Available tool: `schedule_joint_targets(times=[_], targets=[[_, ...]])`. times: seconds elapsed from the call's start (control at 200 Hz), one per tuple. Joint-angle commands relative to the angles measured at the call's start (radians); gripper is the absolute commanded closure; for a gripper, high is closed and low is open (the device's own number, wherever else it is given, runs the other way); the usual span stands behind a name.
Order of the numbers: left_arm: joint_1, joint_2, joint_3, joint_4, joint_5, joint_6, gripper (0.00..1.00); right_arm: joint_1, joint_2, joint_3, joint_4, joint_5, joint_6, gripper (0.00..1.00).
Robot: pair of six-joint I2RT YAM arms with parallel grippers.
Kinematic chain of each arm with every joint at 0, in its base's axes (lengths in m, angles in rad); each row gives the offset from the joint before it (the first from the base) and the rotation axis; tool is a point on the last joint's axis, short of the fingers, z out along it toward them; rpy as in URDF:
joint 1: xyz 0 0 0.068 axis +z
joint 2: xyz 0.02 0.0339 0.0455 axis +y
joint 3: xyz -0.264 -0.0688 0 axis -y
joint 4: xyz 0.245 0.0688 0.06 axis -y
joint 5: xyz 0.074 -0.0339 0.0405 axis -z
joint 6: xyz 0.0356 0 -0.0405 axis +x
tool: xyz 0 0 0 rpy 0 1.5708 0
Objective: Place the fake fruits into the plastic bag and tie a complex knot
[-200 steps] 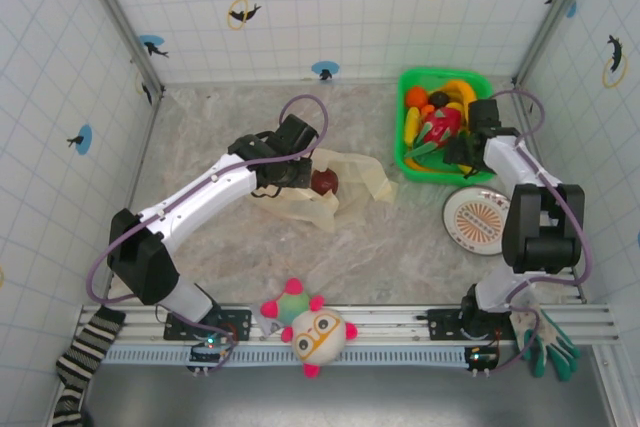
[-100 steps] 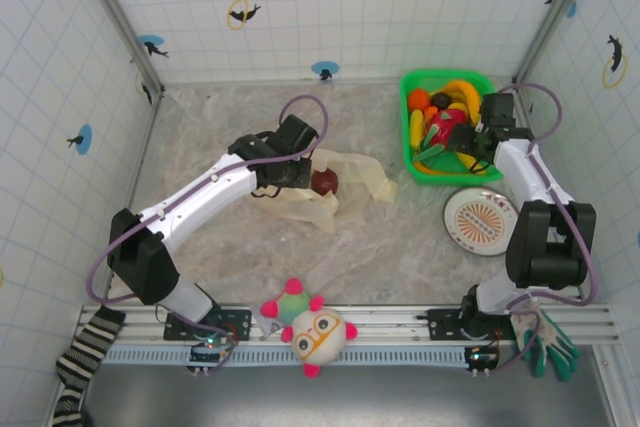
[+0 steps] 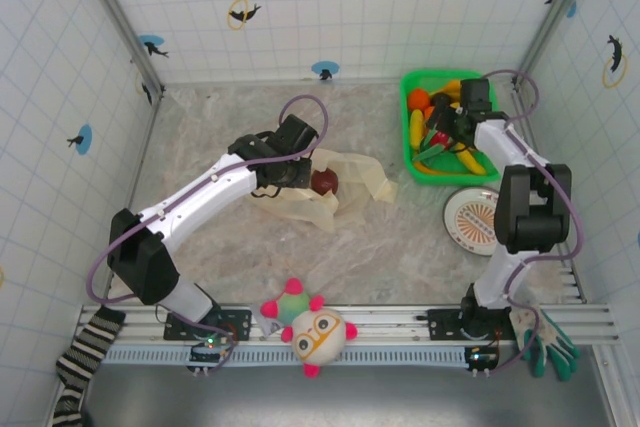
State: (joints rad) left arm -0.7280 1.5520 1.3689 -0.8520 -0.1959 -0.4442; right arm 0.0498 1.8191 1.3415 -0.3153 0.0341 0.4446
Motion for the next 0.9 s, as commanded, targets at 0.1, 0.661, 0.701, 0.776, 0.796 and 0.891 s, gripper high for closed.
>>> schedule_joint_targets(times=[0.1, 0.661, 0.701, 0.776, 0.796, 0.891], targets=[[0.002, -0.004, 0.015, -0.035, -0.028, 0.016, 1.0, 0.009, 0.067, 0.068, 0.038, 0.07, 0.058, 0.0], [0.002, 0.002, 0.016, -0.042, -0.036, 0.014, 1.0, 0.015, 0.228, 0.18, -0.003, 0.092, 0.051, 0.0], [0.002, 0.002, 0.016, -0.042, -0.035, 0.014, 1.0, 0.018, 0.234, 0.179, -0.005, 0.095, 0.048, 0.0], [0.002, 0.003, 0.018, -0.044, -0.035, 0.014, 1.0, 0.021, 0.242, 0.179, -0.017, 0.102, 0.037, 0.0], [0.002, 0.003, 0.018, -0.044, -0.036, 0.014, 1.0, 0.022, 0.243, 0.177, -0.018, 0.106, 0.035, 0.0], [0.002, 0.002, 0.018, -0.045, -0.036, 0.012, 1.0, 0.024, 0.243, 0.176, -0.027, 0.11, 0.021, 0.06]])
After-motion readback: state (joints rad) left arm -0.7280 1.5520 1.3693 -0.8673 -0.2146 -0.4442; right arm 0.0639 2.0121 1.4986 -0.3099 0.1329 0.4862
